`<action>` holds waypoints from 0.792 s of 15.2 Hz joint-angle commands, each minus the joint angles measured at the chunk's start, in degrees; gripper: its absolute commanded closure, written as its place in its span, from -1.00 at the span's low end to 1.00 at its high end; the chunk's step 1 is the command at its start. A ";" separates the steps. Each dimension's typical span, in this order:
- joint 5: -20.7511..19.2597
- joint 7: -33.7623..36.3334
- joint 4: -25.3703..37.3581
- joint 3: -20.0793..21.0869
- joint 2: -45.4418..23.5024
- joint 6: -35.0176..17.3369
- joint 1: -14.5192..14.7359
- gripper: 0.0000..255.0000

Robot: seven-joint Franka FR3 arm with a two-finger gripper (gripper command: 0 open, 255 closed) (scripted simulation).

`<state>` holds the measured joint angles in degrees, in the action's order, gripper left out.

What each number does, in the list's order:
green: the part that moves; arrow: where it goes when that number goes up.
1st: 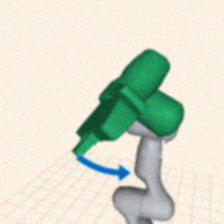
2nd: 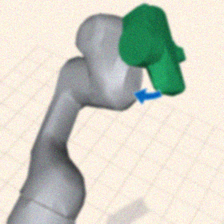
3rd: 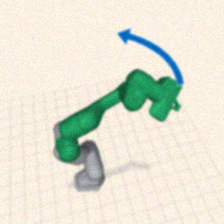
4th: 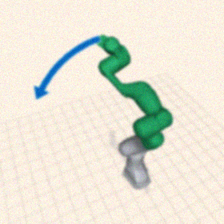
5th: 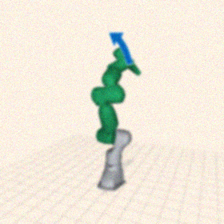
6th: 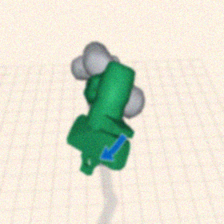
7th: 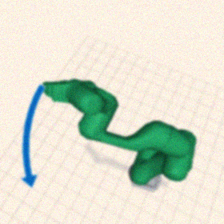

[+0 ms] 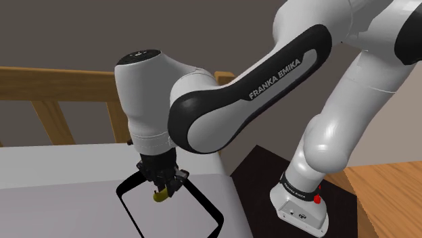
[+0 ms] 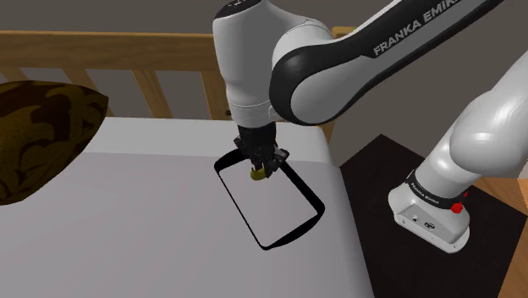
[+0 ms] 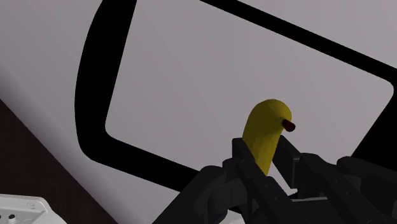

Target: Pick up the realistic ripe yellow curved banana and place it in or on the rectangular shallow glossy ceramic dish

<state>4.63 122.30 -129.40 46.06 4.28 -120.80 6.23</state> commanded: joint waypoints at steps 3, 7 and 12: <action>-1.90 1.38 -1.61 0.39 -2.46 -3.43 -0.08 1.00; -1.91 1.38 -1.61 0.38 -2.46 -3.43 -0.07 1.00; -1.90 1.38 -1.61 0.38 -2.46 -3.42 -0.07 -1.00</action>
<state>2.73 123.68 -131.01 46.44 1.82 -124.23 6.16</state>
